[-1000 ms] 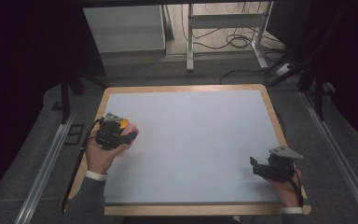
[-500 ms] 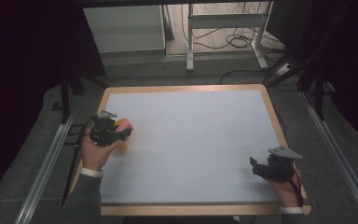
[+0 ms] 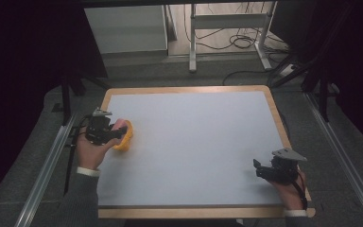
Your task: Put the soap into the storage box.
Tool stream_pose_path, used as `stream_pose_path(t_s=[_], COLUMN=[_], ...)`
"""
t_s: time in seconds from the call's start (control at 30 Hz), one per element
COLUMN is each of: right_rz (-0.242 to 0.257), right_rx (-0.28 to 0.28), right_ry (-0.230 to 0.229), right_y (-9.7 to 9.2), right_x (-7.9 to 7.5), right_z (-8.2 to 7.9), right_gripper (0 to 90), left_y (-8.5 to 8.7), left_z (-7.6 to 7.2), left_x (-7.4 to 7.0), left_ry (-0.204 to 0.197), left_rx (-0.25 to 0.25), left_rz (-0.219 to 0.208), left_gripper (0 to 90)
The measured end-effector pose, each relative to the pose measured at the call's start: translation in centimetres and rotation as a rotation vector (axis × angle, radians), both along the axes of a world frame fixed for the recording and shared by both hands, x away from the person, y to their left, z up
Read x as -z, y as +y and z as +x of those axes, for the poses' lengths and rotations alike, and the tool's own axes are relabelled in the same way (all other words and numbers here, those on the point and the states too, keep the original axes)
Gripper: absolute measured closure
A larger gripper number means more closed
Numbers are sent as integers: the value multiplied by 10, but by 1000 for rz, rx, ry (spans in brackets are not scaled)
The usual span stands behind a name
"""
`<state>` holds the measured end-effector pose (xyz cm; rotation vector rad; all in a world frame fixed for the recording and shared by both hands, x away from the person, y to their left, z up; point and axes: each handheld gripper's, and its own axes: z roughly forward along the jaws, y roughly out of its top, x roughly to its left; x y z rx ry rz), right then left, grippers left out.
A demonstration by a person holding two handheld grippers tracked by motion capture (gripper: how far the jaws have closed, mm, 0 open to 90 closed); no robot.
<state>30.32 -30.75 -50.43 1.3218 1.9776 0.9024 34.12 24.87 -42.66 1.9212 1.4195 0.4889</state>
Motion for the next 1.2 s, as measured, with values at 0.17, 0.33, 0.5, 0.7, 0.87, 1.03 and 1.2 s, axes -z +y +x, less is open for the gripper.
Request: stream_pose_path(t_s=[0.17,0.33,0.5,0.7,0.87,1.03,1.2], right_rz=[-1,-5,-2,-3,-1,-4,-5], right_rx=[1,2,4,4,7,6,8], right_ry=[1,4,4,6,9,12,14], right_y=[0,0,-1,-1,-1,-1,-1], right_x=[0,1,1,1,1,2,3], right_z=[0,0,0,1,1,1,1], right_gripper=[99,99,99,99,100,100,99], left_y=[6,9,12,13,13,14,13], left_z=[4,10,15,23,31,38,43], left_x=[2,6,12,20,28,38,48], left_ry=[6,18,34,43,66,93,117], left_rx=[-14,-30,-42,-62,-75,-84,-86], left_rz=[8,15,14,19,16,18,21], left_gripper=[600,600,600,600,600,600,600])
